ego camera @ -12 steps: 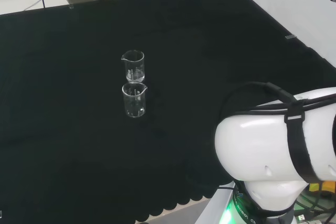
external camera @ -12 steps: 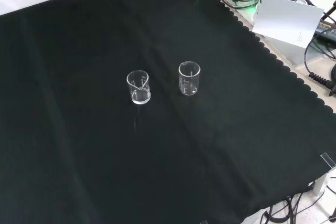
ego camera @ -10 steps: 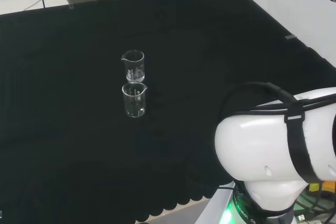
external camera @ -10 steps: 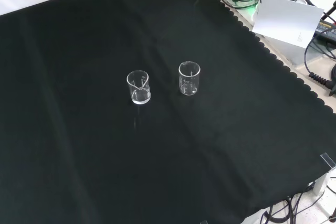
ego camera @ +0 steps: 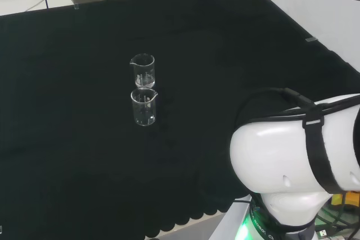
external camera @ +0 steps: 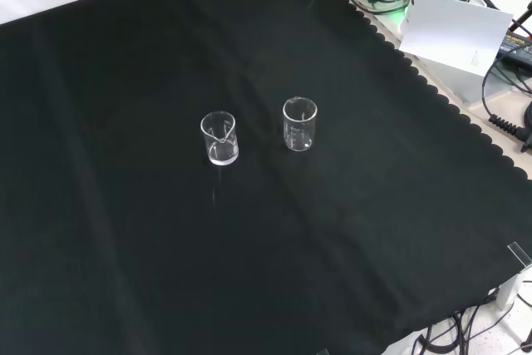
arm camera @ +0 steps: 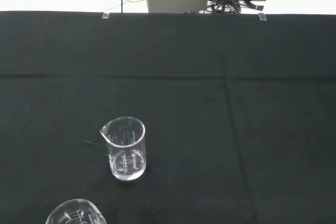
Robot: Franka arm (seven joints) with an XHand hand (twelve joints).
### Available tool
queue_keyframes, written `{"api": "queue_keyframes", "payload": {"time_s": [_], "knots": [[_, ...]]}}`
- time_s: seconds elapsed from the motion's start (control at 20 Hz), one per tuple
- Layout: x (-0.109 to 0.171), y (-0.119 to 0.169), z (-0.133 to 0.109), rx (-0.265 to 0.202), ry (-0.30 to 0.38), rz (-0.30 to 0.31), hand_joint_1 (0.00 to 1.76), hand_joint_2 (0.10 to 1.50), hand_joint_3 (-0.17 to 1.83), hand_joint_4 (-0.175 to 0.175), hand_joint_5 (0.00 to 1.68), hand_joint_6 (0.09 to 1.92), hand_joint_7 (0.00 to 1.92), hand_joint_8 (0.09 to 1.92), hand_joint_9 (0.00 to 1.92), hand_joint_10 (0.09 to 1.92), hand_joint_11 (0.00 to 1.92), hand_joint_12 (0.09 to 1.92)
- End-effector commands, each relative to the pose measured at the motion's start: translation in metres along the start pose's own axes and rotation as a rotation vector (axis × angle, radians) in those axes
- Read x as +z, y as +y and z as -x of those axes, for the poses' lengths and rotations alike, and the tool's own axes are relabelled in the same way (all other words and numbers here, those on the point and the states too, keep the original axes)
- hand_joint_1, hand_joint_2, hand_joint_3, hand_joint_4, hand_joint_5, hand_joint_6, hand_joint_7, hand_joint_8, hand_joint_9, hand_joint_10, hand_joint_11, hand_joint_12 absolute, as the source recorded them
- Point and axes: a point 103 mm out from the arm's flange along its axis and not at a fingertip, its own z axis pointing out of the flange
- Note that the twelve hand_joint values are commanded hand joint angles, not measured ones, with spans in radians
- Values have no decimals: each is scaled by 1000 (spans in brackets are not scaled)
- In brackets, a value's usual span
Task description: Pick up the beaker on the right.
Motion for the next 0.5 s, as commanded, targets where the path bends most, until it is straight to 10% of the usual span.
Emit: {"api": "queue_keyframes", "payload": {"time_s": [0.05, 0.5], "knots": [[-1, -9, 8, 66, -7, 13, 0, 1218, 353, -29, 218, 87, 124, 87, 306, 87, 0, 1231], [28, 13, 34, 141, 7, -30, 0, 1220, 344, -29, 221, 87, 127, 87, 307, 87, 0, 1230]]}}
